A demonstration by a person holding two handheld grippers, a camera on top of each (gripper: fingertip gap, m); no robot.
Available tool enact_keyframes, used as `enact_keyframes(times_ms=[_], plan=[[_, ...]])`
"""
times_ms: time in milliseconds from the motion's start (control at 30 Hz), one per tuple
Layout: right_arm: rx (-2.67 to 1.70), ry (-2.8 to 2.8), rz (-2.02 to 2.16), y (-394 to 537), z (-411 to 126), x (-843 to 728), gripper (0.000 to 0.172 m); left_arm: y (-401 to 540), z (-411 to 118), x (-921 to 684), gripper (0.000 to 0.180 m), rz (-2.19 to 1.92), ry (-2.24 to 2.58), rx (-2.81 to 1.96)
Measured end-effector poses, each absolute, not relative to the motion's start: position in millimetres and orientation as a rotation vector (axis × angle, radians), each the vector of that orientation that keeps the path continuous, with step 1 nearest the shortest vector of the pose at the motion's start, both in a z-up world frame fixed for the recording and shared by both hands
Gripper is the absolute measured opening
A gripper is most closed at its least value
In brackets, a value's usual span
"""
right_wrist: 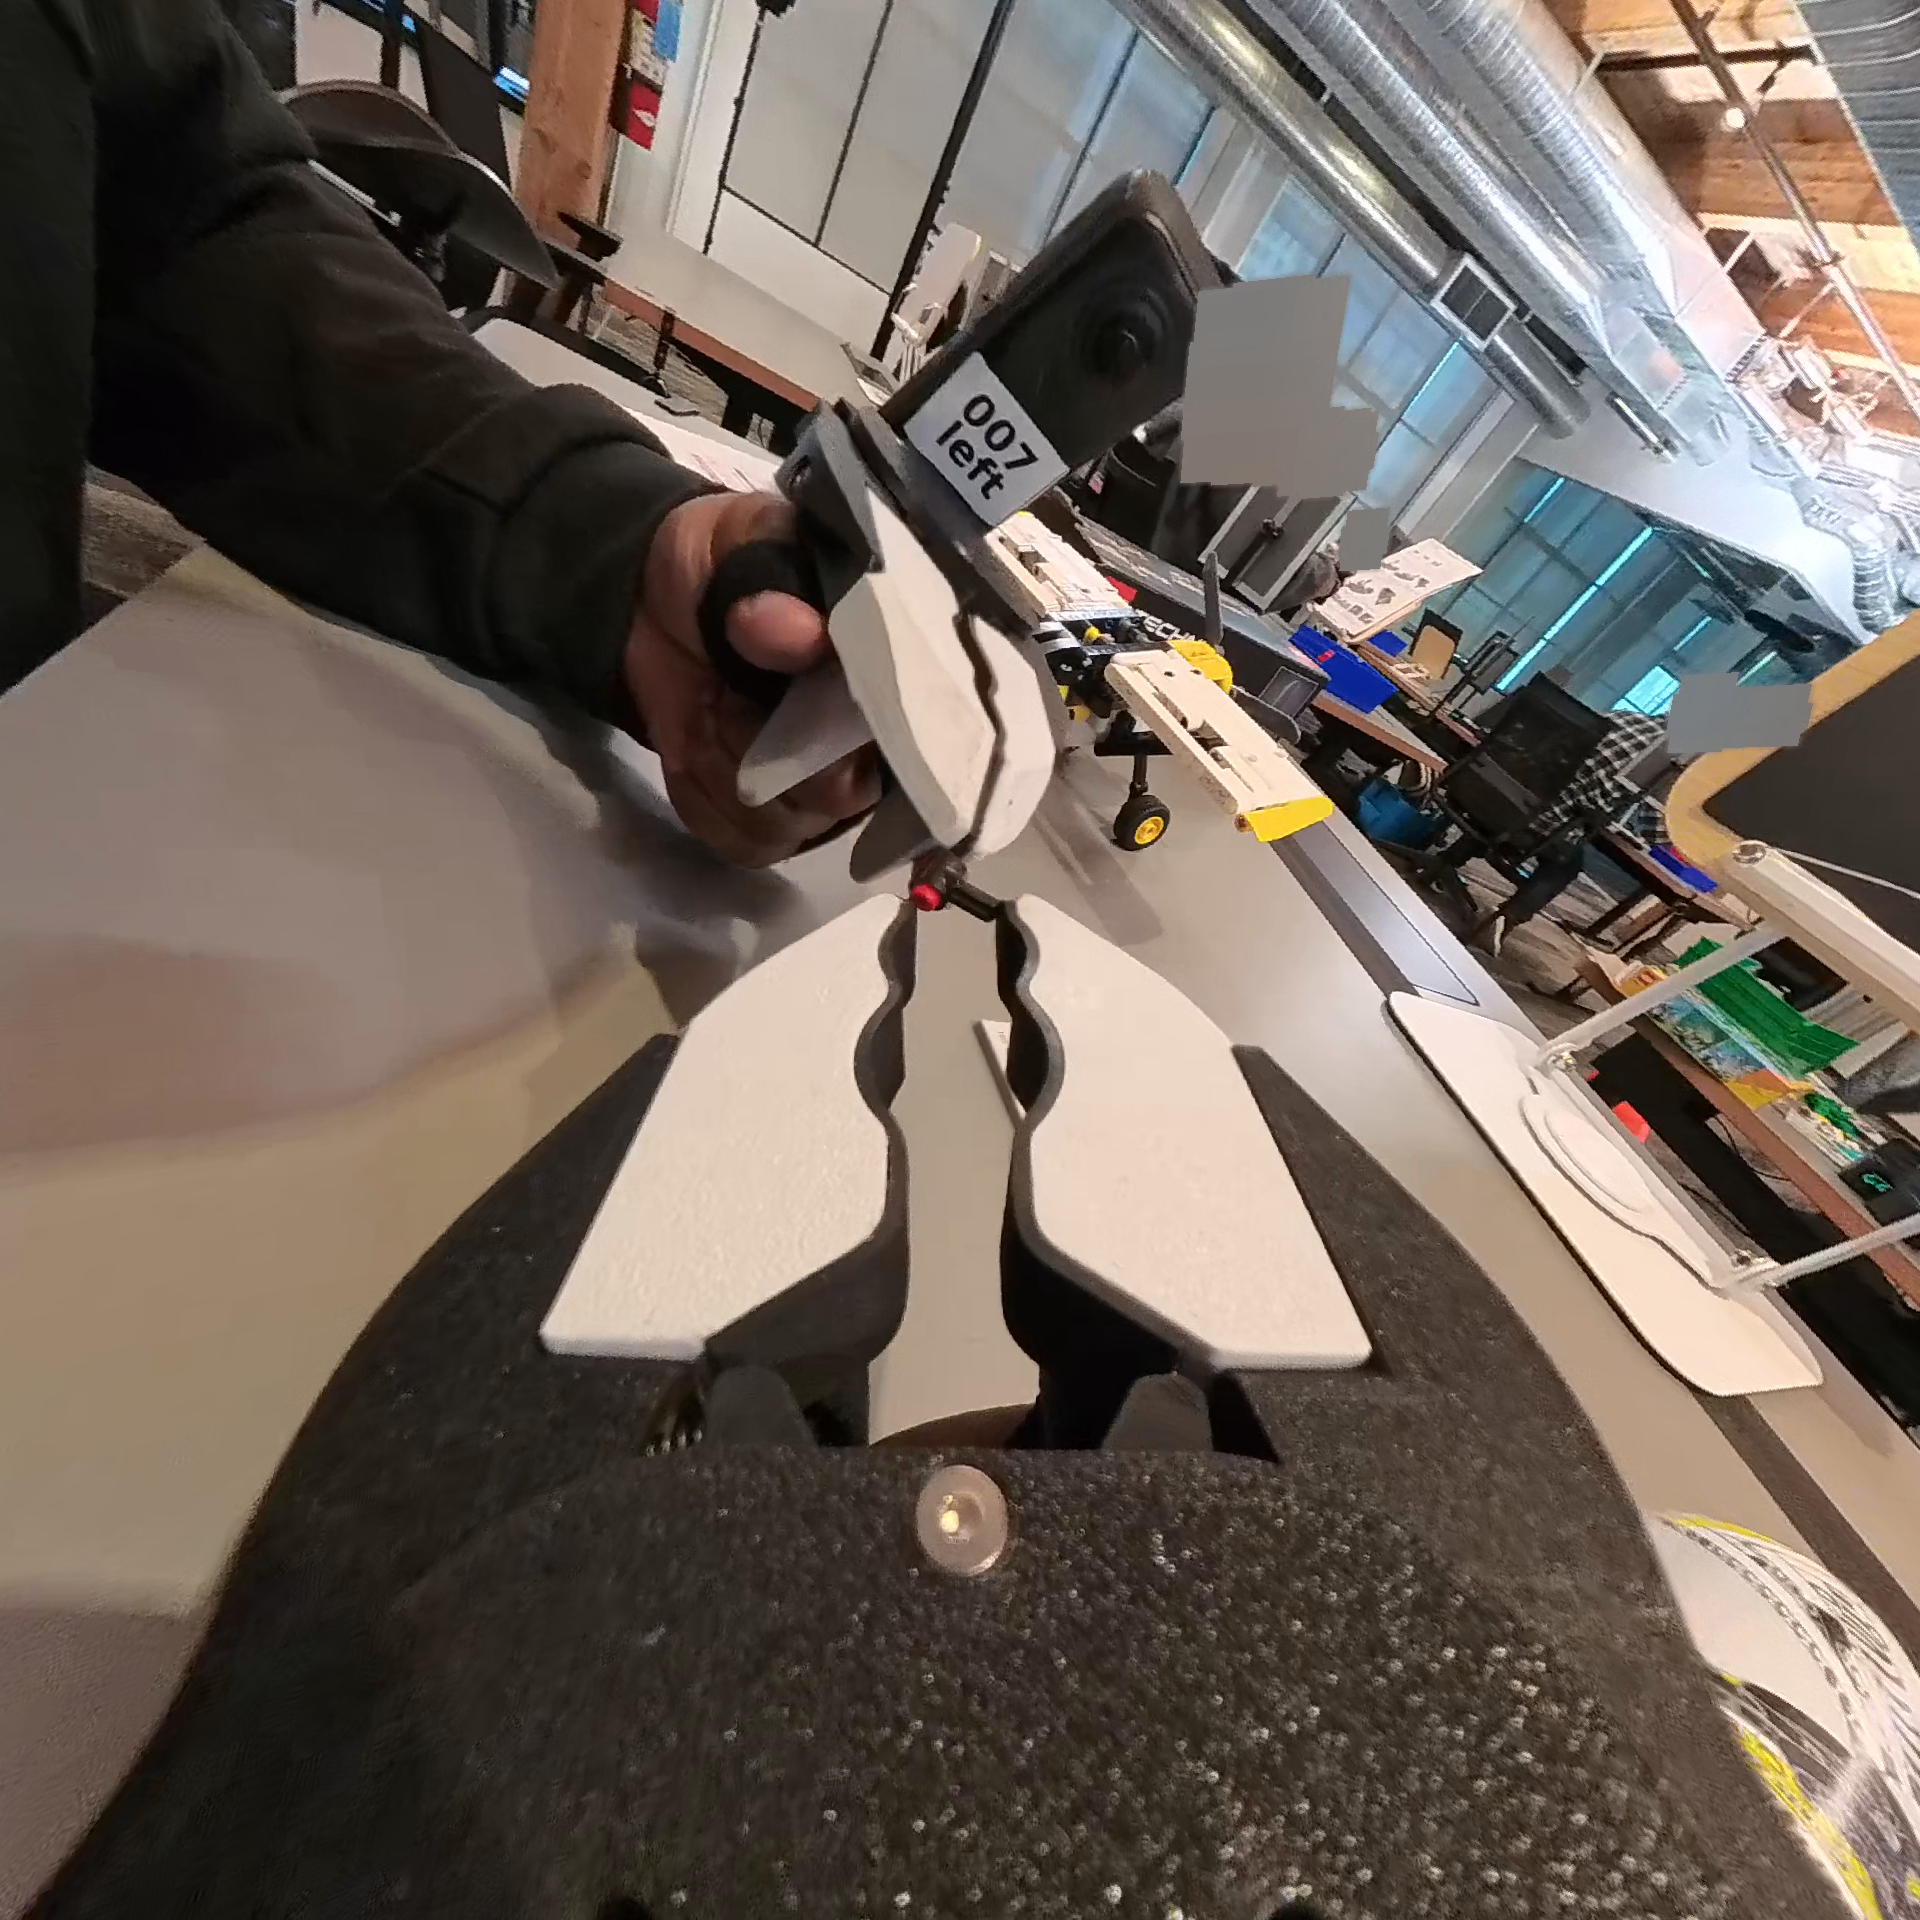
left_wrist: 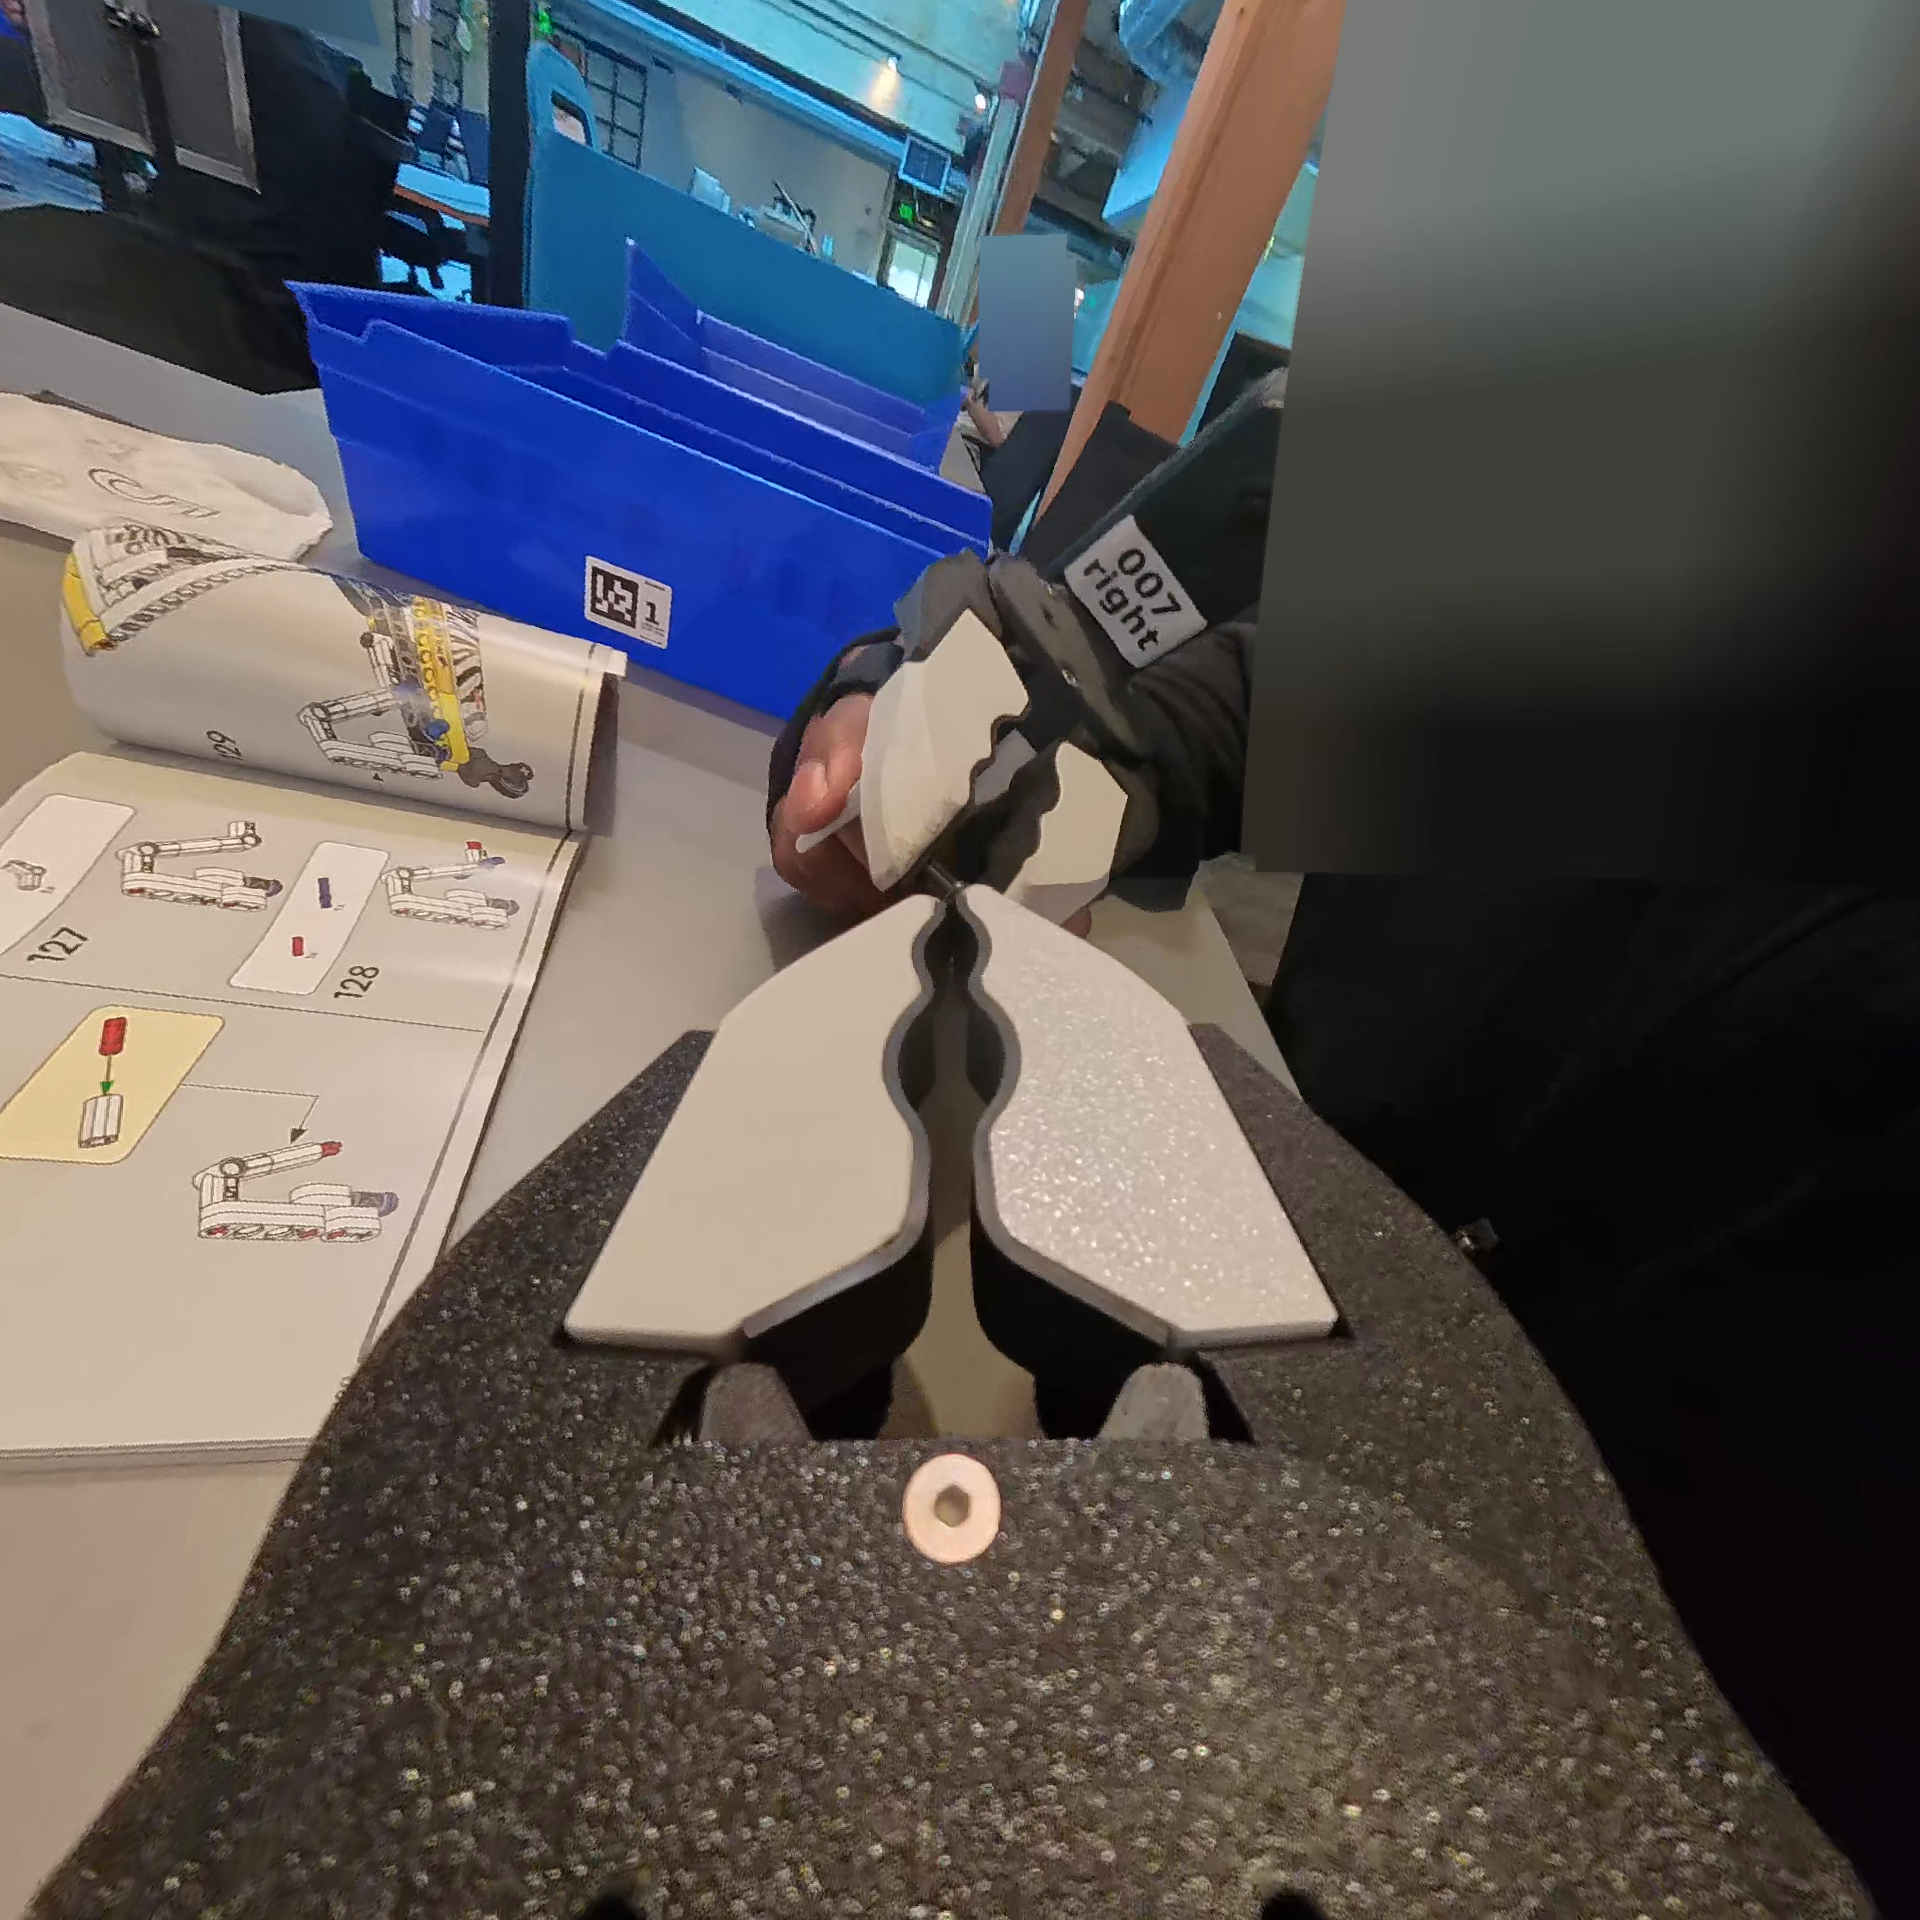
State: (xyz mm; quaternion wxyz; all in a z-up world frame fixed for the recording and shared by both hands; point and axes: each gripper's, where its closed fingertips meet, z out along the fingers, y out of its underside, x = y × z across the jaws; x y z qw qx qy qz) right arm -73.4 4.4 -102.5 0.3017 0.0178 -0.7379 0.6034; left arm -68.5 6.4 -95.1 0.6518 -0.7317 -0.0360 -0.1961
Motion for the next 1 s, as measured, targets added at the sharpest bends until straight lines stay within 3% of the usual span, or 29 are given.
enact_keyframes(times_ms=[467,500,533,1000], plan=[[0.110,-2.011,1.608,2,-111,-65,0.014,8,-108,-61,0.000,-0.427,-0.028,-1.741],[0.107,-2.004,1.611,2,-109,-65,0.003,9,-112,-62,0.000,-0.411,-0.022,-1.764],[0.107,-2.000,1.608,2,-109,-65,0.003,9,-114,-59,0.000,-0.408,-0.009,-1.779],[0.033,-2.153,1.349,12,-141,-85,0.001,6,-122,-91,0.000,-0.231,-0.145,-1.840]])
